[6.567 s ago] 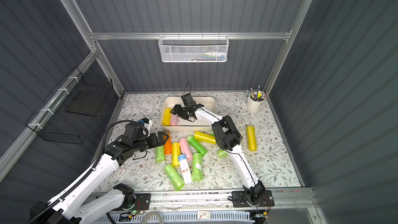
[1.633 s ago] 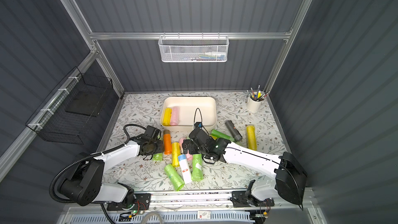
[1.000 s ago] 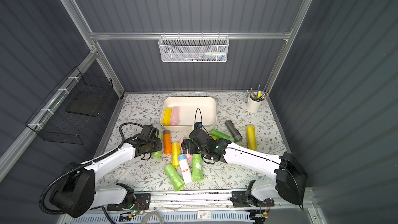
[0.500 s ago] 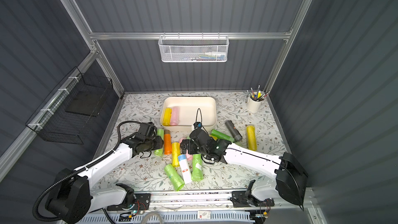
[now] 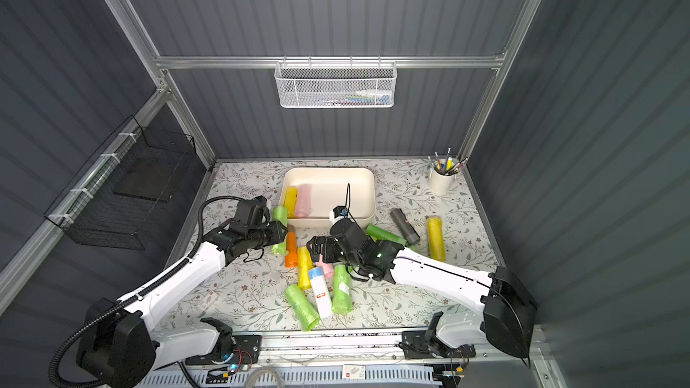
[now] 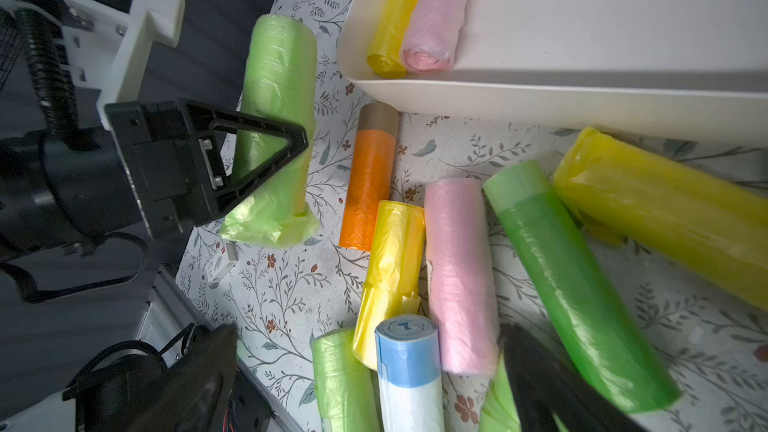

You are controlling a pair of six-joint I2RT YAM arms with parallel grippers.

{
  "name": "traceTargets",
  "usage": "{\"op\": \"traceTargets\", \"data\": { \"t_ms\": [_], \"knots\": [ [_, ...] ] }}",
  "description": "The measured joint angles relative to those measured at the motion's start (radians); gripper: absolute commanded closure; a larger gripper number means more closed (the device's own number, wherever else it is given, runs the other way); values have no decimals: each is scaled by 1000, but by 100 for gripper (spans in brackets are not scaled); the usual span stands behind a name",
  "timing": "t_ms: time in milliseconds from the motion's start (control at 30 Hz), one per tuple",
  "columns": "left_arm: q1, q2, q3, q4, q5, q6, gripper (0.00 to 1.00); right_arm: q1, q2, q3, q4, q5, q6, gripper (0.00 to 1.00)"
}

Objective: Put the roll of trash bags into the storage box
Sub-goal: Pick up the roll of trash bags from the center of the board.

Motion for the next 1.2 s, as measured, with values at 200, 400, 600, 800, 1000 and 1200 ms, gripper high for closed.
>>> {"op": "traceTargets", "data": {
  "t_ms": [200, 400, 600, 800, 1000, 1200],
  "knots": [
    [0, 72, 64, 6, 8, 10, 58, -6, -19, 0, 14, 7, -4, 1],
    [0, 126, 153, 43, 11, 31, 58, -11, -27, 0, 22, 18, -11, 1],
    [0, 227, 232, 74, 10, 54, 58, -21, -23, 23, 18, 24, -19, 1],
    [0, 307, 305, 77, -7, 77, 58, -37, -8, 55, 29, 22, -36, 1],
    [0, 385, 384, 93, -20, 84, 58, -66, -5, 58, 30, 9, -61, 1],
    [0, 494, 432, 130, -27, 82, 59, -84, -5, 58, 51, -10, -91, 1]
  ]
}}
